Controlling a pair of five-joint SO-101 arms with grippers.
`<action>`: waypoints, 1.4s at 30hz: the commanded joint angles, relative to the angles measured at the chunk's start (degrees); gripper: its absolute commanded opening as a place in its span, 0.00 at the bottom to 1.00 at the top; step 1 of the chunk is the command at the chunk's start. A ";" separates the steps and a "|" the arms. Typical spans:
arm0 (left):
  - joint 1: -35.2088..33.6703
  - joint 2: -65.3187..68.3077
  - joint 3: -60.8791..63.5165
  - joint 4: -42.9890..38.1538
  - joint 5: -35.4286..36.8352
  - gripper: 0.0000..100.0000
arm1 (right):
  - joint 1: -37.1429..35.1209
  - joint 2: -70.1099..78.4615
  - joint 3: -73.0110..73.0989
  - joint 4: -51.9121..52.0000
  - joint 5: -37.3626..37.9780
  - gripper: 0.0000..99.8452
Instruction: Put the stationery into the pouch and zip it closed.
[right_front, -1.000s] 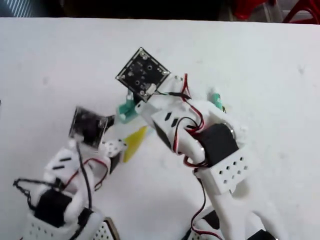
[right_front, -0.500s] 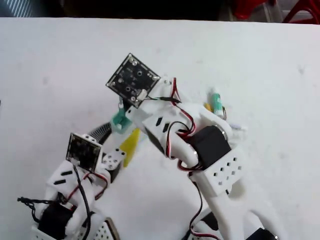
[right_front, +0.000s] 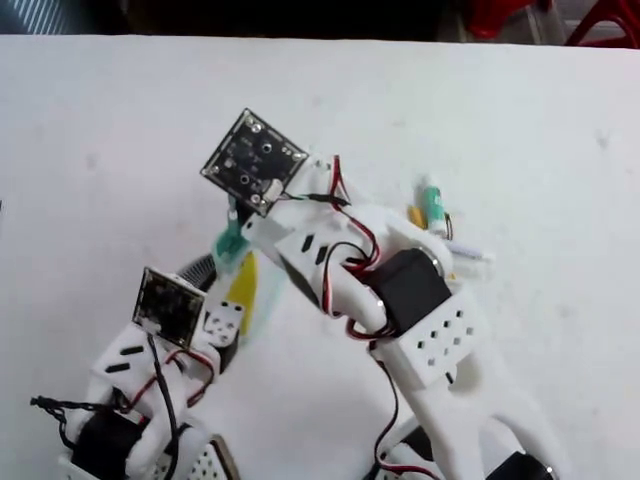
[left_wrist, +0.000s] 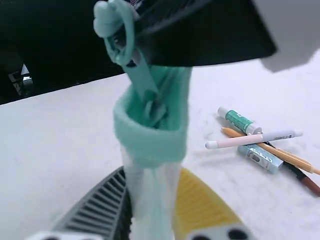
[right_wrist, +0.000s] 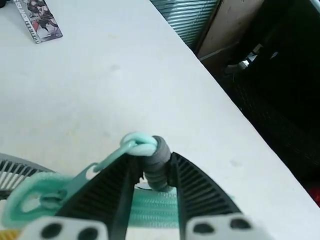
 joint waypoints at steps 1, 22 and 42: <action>0.48 -0.48 -3.16 0.70 0.09 0.02 | 3.74 -0.13 -1.05 -3.30 0.35 0.02; 0.57 -0.48 -3.08 0.88 0.09 0.02 | 16.40 1.45 -0.79 -11.74 5.54 0.02; 0.57 -0.48 -1.05 -0.70 0.09 0.02 | 19.03 6.73 -1.14 -15.16 5.54 0.02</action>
